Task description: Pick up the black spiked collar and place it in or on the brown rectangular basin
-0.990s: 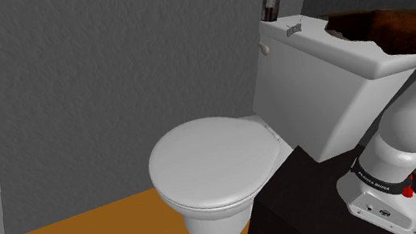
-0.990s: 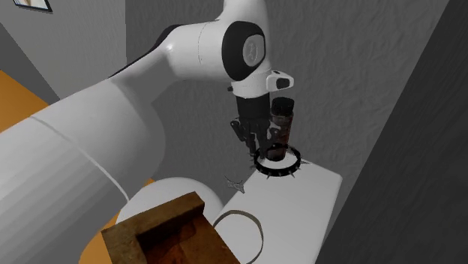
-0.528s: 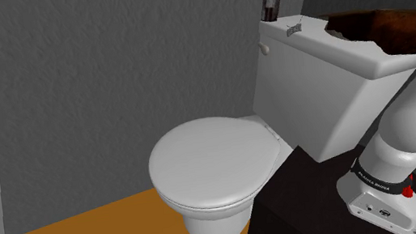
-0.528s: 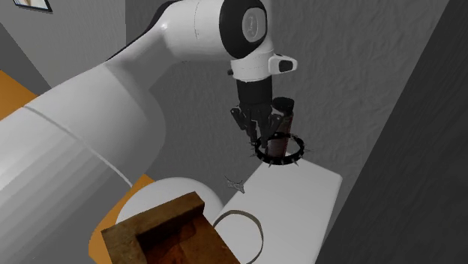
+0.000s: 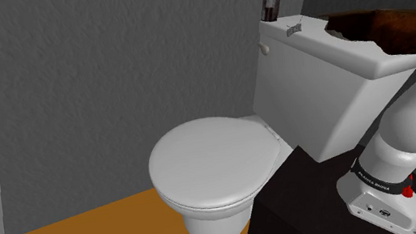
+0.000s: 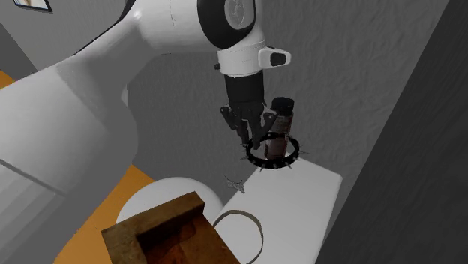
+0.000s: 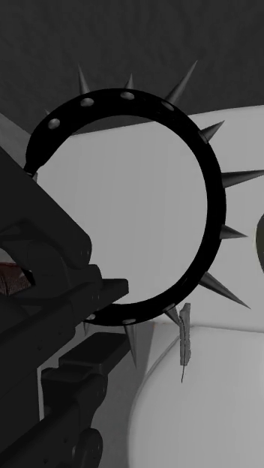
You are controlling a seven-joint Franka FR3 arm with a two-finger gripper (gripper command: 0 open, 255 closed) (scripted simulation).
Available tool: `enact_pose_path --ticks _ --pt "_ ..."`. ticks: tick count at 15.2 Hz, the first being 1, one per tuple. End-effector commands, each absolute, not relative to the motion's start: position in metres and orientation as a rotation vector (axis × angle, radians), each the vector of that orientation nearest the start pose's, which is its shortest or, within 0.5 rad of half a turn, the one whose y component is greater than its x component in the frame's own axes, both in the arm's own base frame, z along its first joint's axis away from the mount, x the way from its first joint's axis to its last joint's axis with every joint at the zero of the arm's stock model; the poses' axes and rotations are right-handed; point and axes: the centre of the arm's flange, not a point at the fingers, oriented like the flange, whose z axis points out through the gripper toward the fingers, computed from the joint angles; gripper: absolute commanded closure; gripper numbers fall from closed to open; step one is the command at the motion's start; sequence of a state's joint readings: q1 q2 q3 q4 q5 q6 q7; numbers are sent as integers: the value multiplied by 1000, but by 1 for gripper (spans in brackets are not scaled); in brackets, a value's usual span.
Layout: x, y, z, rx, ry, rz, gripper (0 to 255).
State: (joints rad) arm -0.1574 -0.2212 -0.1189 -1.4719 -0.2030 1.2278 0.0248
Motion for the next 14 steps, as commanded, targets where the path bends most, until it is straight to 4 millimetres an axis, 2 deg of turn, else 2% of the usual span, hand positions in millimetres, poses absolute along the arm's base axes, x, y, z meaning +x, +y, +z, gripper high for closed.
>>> enact_pose_path --ticks 1,14 --pt "385 -143 751 -3248 598 76 255" --pt "227 -74 748 -3248 598 76 255"
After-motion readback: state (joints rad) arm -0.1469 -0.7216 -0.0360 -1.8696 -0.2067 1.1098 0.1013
